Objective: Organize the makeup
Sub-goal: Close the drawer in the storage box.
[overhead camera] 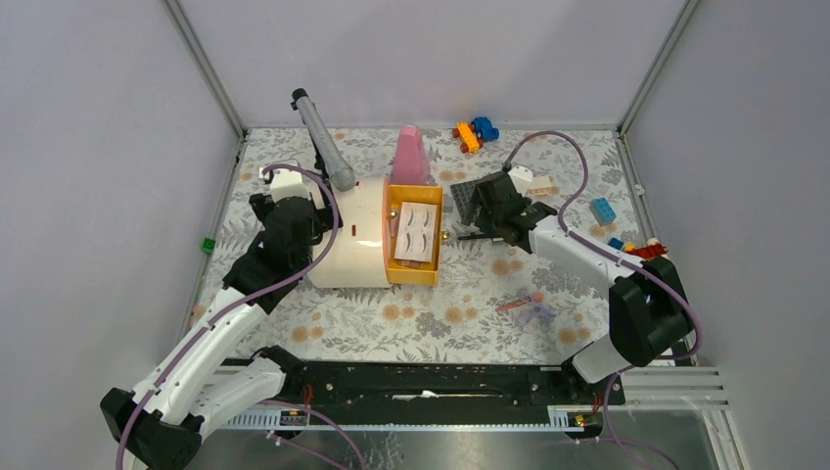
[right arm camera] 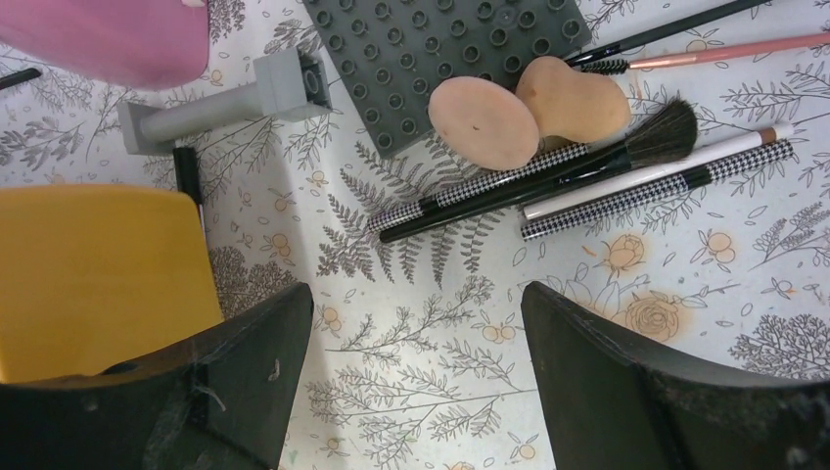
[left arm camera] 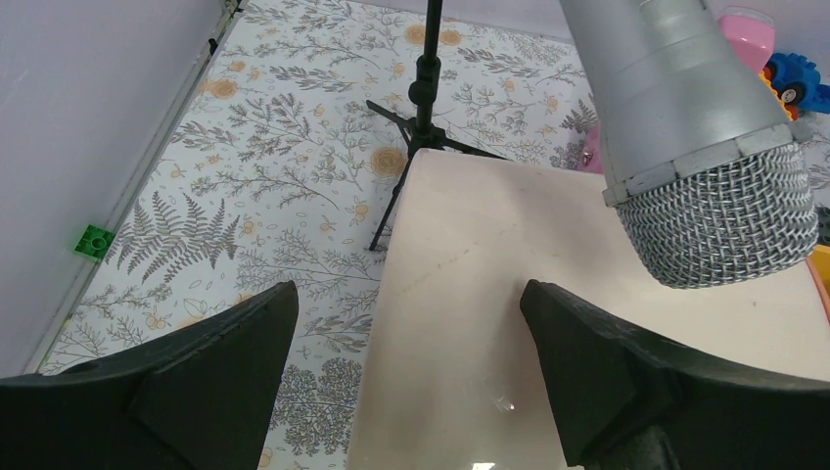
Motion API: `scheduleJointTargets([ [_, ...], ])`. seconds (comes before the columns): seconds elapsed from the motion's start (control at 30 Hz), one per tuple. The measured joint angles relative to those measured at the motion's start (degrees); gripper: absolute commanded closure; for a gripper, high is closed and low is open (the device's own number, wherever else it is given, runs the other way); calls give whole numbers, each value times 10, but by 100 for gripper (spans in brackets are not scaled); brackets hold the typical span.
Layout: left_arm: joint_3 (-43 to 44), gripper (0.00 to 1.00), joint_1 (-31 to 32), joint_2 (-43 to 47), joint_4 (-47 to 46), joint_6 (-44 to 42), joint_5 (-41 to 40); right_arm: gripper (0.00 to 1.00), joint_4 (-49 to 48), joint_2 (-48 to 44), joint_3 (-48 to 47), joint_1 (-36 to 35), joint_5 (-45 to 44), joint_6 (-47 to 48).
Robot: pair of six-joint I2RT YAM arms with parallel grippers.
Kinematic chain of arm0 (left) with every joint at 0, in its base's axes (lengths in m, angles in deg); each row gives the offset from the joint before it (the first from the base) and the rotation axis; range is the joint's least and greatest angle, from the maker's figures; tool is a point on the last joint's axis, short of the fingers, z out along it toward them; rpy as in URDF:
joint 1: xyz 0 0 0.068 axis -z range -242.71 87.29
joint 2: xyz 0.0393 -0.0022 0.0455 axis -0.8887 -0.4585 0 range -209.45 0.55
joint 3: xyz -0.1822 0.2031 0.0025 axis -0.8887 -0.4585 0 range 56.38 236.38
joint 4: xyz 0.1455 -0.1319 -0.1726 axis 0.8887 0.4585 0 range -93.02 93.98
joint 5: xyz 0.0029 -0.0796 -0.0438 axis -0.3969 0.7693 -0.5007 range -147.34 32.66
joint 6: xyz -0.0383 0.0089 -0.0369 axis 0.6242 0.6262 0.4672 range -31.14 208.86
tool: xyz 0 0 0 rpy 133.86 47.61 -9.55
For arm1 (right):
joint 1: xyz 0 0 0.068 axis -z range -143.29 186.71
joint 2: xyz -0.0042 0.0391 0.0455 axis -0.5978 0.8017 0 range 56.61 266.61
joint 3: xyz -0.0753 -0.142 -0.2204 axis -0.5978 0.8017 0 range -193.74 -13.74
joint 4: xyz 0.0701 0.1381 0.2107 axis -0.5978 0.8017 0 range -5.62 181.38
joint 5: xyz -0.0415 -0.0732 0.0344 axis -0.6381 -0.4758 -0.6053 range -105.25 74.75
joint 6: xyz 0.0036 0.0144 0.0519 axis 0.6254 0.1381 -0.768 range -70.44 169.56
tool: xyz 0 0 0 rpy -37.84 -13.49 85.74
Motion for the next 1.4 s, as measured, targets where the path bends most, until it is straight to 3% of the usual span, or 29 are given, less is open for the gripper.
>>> scheduleJointTargets([
  [0.3,2,1,-3,-4,0,2,4,18,-90,40,17,27,108,17],
  [0.63,4,1,-5,-7,0,4,6,20,-115,117,-26,27,181,20],
  [1.4,4,1,-12,-7,0,7,1,21,-95,230,-174,-52,210,26],
])
